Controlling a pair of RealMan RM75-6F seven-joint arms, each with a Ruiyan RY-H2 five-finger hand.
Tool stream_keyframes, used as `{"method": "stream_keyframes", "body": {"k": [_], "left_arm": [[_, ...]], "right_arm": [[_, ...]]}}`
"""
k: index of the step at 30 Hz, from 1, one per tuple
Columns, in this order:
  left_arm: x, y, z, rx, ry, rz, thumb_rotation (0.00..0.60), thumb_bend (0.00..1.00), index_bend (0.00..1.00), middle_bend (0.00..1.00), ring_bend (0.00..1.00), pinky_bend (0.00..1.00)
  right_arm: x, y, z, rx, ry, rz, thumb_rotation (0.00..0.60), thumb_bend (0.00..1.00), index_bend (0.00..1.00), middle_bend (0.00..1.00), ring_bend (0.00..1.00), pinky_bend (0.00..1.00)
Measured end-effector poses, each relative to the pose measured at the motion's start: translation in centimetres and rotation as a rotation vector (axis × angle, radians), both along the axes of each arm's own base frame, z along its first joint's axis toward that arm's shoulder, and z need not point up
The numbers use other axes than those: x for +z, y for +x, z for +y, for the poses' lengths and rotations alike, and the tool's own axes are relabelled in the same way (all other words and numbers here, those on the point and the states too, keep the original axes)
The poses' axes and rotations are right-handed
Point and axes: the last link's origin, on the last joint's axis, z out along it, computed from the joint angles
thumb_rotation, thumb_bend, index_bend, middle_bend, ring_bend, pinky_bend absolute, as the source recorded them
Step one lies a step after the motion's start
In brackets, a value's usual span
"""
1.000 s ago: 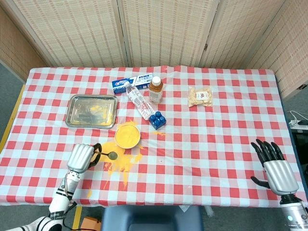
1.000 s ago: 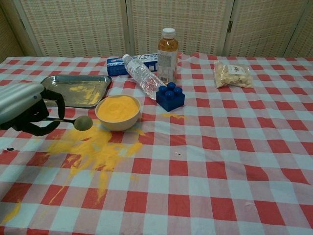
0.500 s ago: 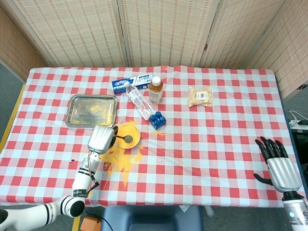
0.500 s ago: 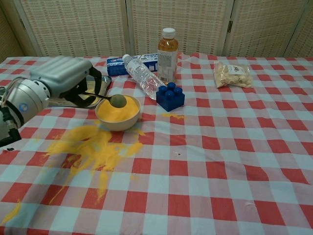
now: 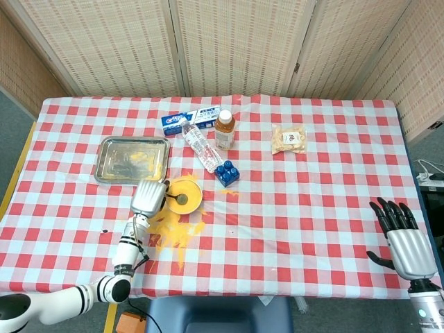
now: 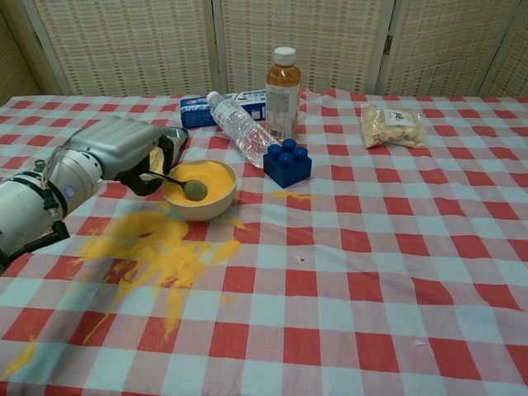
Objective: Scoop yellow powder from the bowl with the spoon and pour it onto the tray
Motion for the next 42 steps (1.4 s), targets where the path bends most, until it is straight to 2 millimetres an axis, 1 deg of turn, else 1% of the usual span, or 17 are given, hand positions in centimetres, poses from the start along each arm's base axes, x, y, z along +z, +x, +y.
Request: {"method": "stream_keyframes", "body": {"k": [2,6,8,11,13,15,21,23,26,30,39,42], "left_arm": [[-0.2,0.1,-0.1,-0.002,-0.004,0.005,0.600,0.44,0.34,1.00,1.00,1.00],[0.1,0.5,-0.2,-0.009,0.004,0.004,0.600,0.45,0.32,1.00,1.00,1.00],[0.3,0.5,-0.2,-0.009,0.002,0.007,0.600,0.48,0.31,1.00,1.00,1.00],[0.8,0.3,-0.4,-0.006,-0.011,0.022,0.600,0.59,0.30,1.00,1.00,1.00],[1.1,0.2,-0.6,0.000,-0.028,0.034,0.600,0.63,0.29,1.00,1.00,1.00],[1.4,0.0,-0.8,0.009,-0.049,0.053,0.600,0.65,0.28,1.00,1.00,1.00],[2.1,-1.1,-1.3,0.066,-0.102,0.139,0.600,0.66,0.23,1.00,1.00,1.00],[2.2,-1.3,-1.5,0.078,-0.118,0.162,0.600,0.66,0.23,1.00,1.00,1.00],[2.4,-1.4,-1.8,0.082,-0.129,0.182,0.600,0.66,0.27,1.00,1.00,1.00],[2.7,-1.3,-2.6,0.068,-0.128,0.187,0.600,0.66,0.31,1.00,1.00,1.00],[2.7,-0.3,-5.5,0.003,-0.147,0.211,0.600,0.66,0.31,1.00,1.00,1.00],[2.7,-0.2,-5.8,-0.003,-0.150,0.217,0.600,0.66,0.31,1.00,1.00,1.00]], "right_arm": [[0.1,0.0,0.0,0.000,-0.001,0.004,0.600,0.00,0.00,0.00,0.00,0.00],[0.1,0.0,0.1,0.001,0.000,0.005,0.600,0.00,0.00,0.00,0.00,0.00],[0.2,0.0,0.1,0.003,-0.001,0.001,0.600,0.00,0.00,0.00,0.00,0.00],[0.2,0.0,0.1,0.004,0.002,-0.002,0.600,0.00,0.00,0.00,0.00,0.00],[0.1,0.0,0.1,0.005,0.005,-0.001,0.600,0.00,0.00,0.00,0.00,0.00],[0.1,0.1,0.2,0.006,0.007,-0.002,0.600,0.00,0.00,0.00,0.00,0.00],[0.0,0.2,0.3,0.010,0.018,-0.006,0.600,0.00,0.00,0.00,0.00,0.00],[0.0,0.2,0.4,0.012,0.016,-0.007,0.600,0.00,0.00,0.00,0.00,0.00],[0.1,0.2,0.4,0.012,0.015,-0.008,0.600,0.00,0.00,0.00,0.00,0.00],[0.0,0.3,0.4,0.016,0.018,-0.008,0.600,0.00,0.00,0.00,0.00,0.00],[0.2,0.5,0.7,0.030,0.021,-0.019,0.600,0.00,0.00,0.00,0.00,0.00],[0.2,0.5,0.8,0.031,0.021,-0.020,0.600,0.00,0.00,0.00,0.00,0.00]]}}
